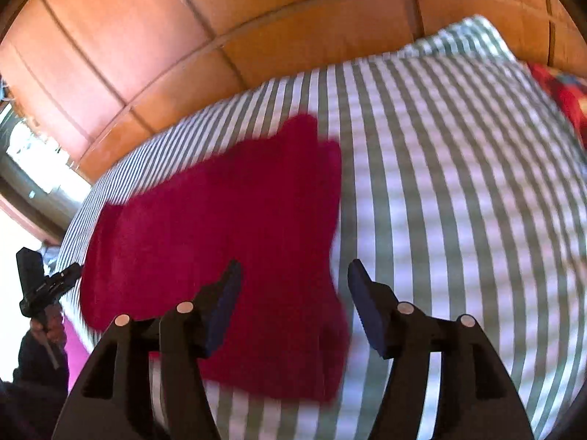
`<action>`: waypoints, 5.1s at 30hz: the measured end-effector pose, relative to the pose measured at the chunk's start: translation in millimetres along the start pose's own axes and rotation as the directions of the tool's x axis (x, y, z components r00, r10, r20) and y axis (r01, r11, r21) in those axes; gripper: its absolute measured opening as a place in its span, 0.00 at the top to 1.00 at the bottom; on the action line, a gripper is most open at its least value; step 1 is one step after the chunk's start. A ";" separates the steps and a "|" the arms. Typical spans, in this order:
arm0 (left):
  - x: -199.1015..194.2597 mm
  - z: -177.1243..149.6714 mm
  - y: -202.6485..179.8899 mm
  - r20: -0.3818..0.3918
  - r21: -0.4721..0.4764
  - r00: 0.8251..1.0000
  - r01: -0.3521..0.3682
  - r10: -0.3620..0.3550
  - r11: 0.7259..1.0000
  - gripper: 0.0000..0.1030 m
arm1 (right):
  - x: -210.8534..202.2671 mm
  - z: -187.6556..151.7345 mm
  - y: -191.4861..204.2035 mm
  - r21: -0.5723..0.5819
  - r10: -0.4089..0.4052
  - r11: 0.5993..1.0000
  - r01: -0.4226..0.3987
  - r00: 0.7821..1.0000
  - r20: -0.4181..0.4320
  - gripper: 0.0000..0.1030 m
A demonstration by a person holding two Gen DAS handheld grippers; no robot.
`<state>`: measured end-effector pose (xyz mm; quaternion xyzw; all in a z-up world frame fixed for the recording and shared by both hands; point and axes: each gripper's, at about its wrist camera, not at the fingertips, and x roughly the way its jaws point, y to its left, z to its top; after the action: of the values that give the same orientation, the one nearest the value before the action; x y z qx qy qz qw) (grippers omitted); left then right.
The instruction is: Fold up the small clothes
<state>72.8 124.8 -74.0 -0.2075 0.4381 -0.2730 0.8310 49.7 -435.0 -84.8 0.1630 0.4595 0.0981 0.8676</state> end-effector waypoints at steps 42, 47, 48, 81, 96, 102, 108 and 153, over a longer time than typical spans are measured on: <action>-8.3 -17.4 -5.5 0.065 -0.038 0.998 0.024 -0.021 0.999 0.47 | -25.9 -24.7 5.8 0.078 -0.113 0.992 0.104 0.986 0.120 0.56; 21.8 4.0 -5.3 0.050 -0.071 0.998 0.037 -0.033 0.997 0.47 | 8.9 6.5 3.8 0.083 -0.136 0.988 0.129 0.987 0.083 0.65; 26.0 7.3 -4.8 0.052 -0.074 0.998 0.036 -0.032 0.997 0.47 | 16.1 9.4 5.0 0.077 -0.155 0.986 0.150 0.986 0.064 0.67; 48.6 -10.1 -89.4 0.202 0.173 0.856 -0.509 0.476 0.843 0.76 | 41.5 -14.5 119.0 -0.206 -0.263 0.930 0.305 0.942 0.207 0.37; 74.0 -21.1 -91.1 0.173 0.233 0.851 -0.524 0.496 0.819 0.76 | 138.4 30.3 161.4 -0.386 -0.229 0.895 0.224 0.973 0.034 0.69; 79.1 -15.6 -85.7 0.170 0.225 0.845 -0.535 0.508 0.815 0.76 | 132.4 37.0 171.5 -0.410 -0.241 0.873 0.262 0.965 0.104 0.96; 91.7 -6.1 -61.7 0.121 0.141 0.831 -0.556 0.543 0.819 0.54 | 155.2 47.1 166.6 -0.358 -0.291 0.880 0.311 0.950 0.110 0.96; 0.8 -64.8 -62.8 0.194 0.105 0.825 -0.555 0.530 0.825 0.40 | -35.8 -88.4 4.5 0.136 -0.093 0.987 0.085 0.994 0.051 0.49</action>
<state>1.6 69.5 -72.1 -0.0290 0.3895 -0.0412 0.9196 -43.7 -425.3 -102.1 0.2025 0.4469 0.0235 0.8710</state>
